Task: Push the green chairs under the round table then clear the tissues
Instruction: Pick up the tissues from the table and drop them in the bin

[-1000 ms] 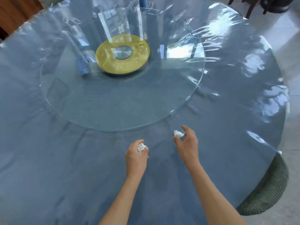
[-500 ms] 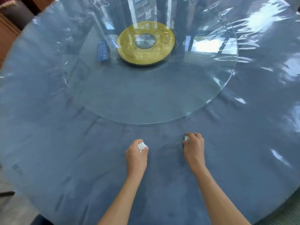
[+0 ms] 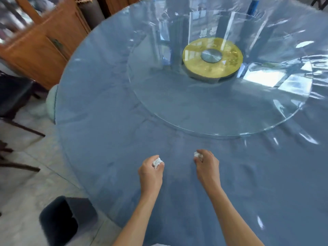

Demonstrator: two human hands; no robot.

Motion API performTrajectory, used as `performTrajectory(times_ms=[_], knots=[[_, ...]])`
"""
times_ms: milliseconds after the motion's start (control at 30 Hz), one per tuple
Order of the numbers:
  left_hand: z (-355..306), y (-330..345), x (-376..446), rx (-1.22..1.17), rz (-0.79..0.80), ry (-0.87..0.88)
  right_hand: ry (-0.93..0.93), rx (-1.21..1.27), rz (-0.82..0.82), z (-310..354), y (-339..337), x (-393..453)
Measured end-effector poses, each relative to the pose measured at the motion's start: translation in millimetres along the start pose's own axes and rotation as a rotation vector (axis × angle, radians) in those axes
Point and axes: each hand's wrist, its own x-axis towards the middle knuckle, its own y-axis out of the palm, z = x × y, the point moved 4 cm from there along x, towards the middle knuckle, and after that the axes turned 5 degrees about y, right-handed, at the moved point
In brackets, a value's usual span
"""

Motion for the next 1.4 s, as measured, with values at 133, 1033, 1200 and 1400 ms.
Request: performTrajectory(times_ms=[133, 1033, 1200, 1400], knots=[[32.8, -57.6, -8.1, -0.047, -0.093, -0.024, -0.115, -0.027, 0.067, 33.9, 42.9, -44.3], [318.1, -466.2, -125.9, -0.228, -0.839, -0.336, -0.715, -0.340, 0.662, 162.6, 404.1, -409.7], [346.3, -501.5, -103.8, -0.192, -0.868, -0.369, -0.703, -0.368, 0.727, 175.5, 460.6, -419.7], [377.7, -542.7, -54.0, -0.130, -0.837, -0.425, -0.680, -0.414, 0.778, 200.4, 539.6, -414.5]])
